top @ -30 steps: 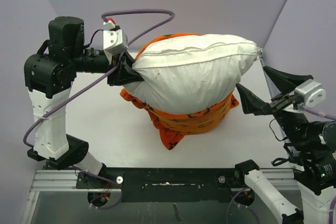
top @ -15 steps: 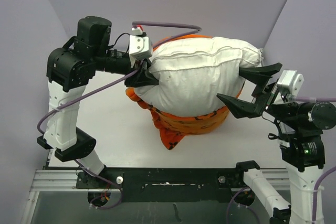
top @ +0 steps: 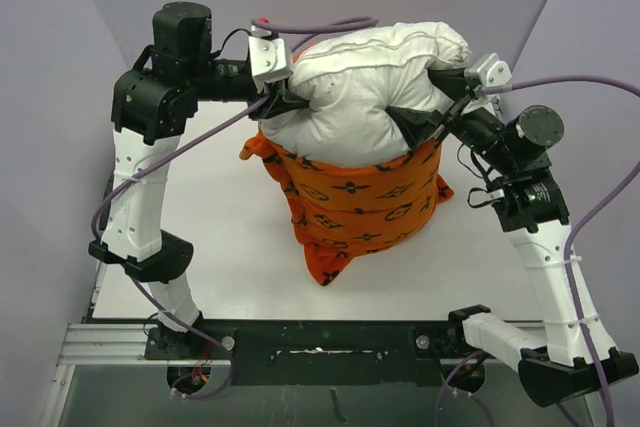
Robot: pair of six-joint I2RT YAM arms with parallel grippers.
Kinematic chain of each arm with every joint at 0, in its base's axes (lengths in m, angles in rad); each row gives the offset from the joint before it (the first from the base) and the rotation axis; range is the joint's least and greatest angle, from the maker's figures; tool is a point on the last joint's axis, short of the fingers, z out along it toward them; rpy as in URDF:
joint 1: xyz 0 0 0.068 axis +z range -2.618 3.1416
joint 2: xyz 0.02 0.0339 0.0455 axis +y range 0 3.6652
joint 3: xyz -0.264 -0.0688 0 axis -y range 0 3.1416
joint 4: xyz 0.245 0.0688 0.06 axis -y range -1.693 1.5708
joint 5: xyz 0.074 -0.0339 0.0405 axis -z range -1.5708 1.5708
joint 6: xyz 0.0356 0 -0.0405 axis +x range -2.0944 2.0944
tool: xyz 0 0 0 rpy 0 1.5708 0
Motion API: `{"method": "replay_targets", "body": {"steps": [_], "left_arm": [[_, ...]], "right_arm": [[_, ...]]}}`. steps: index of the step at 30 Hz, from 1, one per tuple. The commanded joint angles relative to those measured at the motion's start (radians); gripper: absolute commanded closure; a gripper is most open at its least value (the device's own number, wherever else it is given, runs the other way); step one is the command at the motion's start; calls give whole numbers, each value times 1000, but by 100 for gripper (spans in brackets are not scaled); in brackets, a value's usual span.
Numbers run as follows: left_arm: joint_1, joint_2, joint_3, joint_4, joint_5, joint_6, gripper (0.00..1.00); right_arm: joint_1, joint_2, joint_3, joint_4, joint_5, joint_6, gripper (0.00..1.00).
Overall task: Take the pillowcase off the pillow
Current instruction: Remove the pillow from the pillowcase.
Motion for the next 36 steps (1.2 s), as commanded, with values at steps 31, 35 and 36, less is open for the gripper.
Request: {"method": "replay_targets", "body": {"steps": [31, 35, 36], "left_arm": [[-47, -71, -95, 548, -775, -253, 100], [-76, -38, -64, 505, -798, -258, 100], [-76, -34, -64, 507, -804, -258, 100]], "right_arm": [[263, -637, -101, -411, 69, -83, 12], [237, -524, -87, -376, -98, -39, 17], [233, -508, -85, -367, -96, -38, 18]]}}
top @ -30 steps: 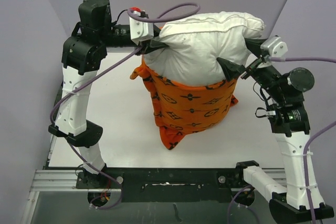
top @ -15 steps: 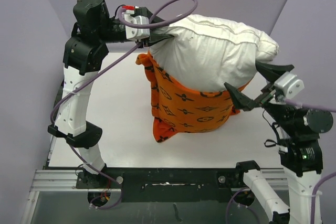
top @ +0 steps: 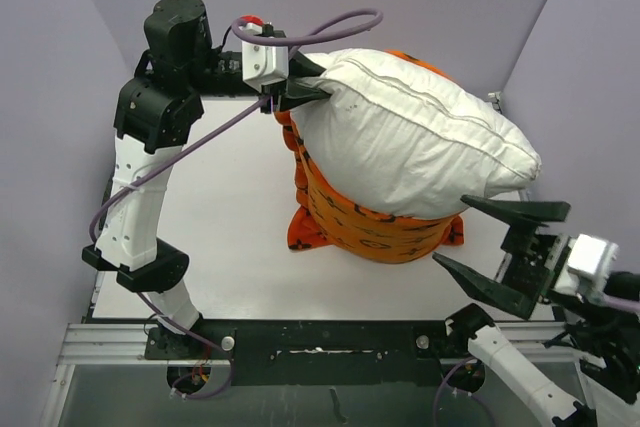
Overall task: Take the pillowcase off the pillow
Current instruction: Remove the pillow from the pillowcase.
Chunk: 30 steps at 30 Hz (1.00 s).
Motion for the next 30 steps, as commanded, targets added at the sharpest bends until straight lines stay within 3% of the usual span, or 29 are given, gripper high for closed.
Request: {"method": "replay_targets", "body": {"steps": [1, 8, 10, 13, 20, 24, 30], "left_arm": [[-18, 20, 37, 167, -955, -174, 100], [6, 61, 99, 180, -1014, -111, 100], [26, 66, 126, 177, -1011, -110, 100], [55, 29, 113, 206, -1001, -97, 100], [73, -55, 142, 269, -997, -52, 100], [45, -82, 117, 171, -940, -143, 100], [39, -100, -18, 70, -717, -438, 100]], "right_arm": [[-18, 147, 0, 6, -78, 45, 19], [-11, 273, -33, 82, -57, 54, 19], [-11, 337, -8, 68, 54, 26, 19], [-20, 495, 54, 71, 169, -47, 17], [-188, 780, 304, 244, 145, 13, 20], [-181, 761, 330, 265, 129, 9, 18], [-180, 542, 209, 255, 76, 1, 15]]}}
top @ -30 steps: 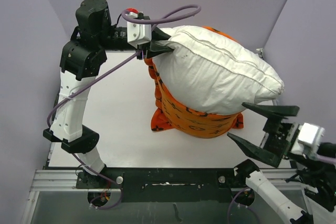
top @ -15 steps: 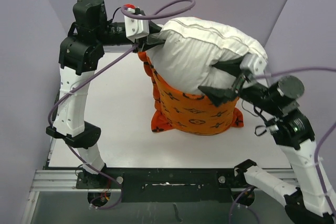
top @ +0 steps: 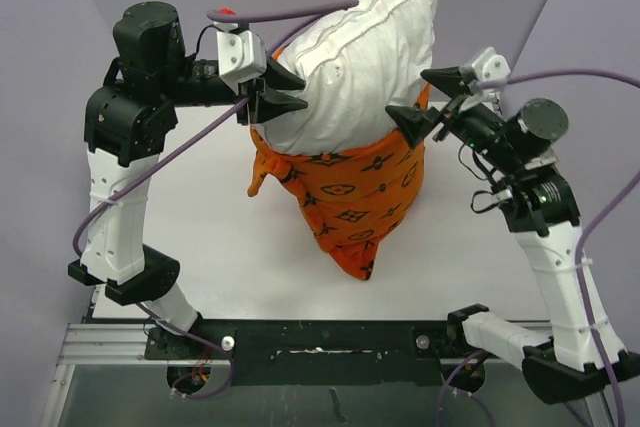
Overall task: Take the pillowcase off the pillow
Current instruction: Remove the pillow from the pillowcase.
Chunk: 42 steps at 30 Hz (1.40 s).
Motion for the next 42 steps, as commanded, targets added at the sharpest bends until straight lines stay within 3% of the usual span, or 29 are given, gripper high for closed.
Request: {"method": "replay_targets", "body": {"steps": [1, 7, 15, 20, 23, 27, 30, 33, 42], "left_arm": [[-30, -55, -54, 207, -671, -410, 100], [-107, 57, 62, 244, -810, -384, 100], [-222, 97, 27, 340, -958, -319, 100], [-230, 113, 27, 360, -979, -292, 100], [-230, 113, 24, 380, -983, -274, 100], [-214, 113, -2, 405, -995, -241, 100], [-187, 113, -19, 411, -978, -245, 100], [-180, 98, -60, 425, -961, -243, 100], [-181, 40, -113, 445, -926, -256, 100]], "right_arm": [[12, -207, -35, 25, -74, 6, 15], [10, -321, -72, -122, -226, -29, 16], [8, -337, -161, 6, -522, 152, 21], [28, -303, -222, 14, -527, 117, 20], [150, -247, -207, -51, -431, 5, 20], [529, -104, -103, -284, -93, -322, 20], [772, -27, -47, -331, 161, -468, 20], [842, 1, -53, -304, 263, -525, 19], [893, -18, -88, -182, 559, -719, 22]]}}
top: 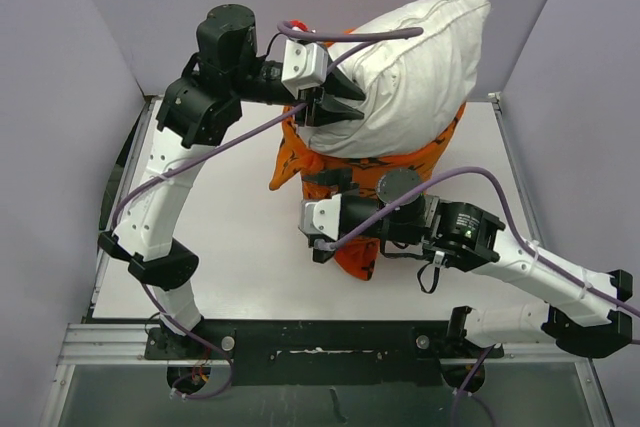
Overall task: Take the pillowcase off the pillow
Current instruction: Remove the pillow from the pillowcase.
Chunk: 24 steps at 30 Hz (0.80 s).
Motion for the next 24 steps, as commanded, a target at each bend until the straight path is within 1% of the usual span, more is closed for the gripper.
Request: {"method": "replay_targets", "body": {"steps": [1, 6, 11, 14, 17, 19, 24], "left_arm": [[-2, -57, -16, 211, -988, -186, 100], [-7, -77, -34, 206, -983, -192, 100], [-7, -100, -56, 217, -983, -190, 100], [-8, -106, -53, 217, -981, -193, 100], [-10, -107, -45, 211, -981, -193, 100], [-12, -113, -42, 209, -980, -192, 100], [-12, -132, -54, 205, -968, -194, 100]], "right_arm": [[30, -47, 10, 124, 200, -162, 22], [35, 0, 55, 117, 230, -224, 27], [22, 19, 72, 63, 252, -219, 28], [0, 16, 57, 59, 266, -204, 29], [-38, 13, 43, 51, 260, -186, 32], [-47, 14, 20, 62, 318, -201, 35], [-47, 16, -19, 127, 367, -233, 34]]}}
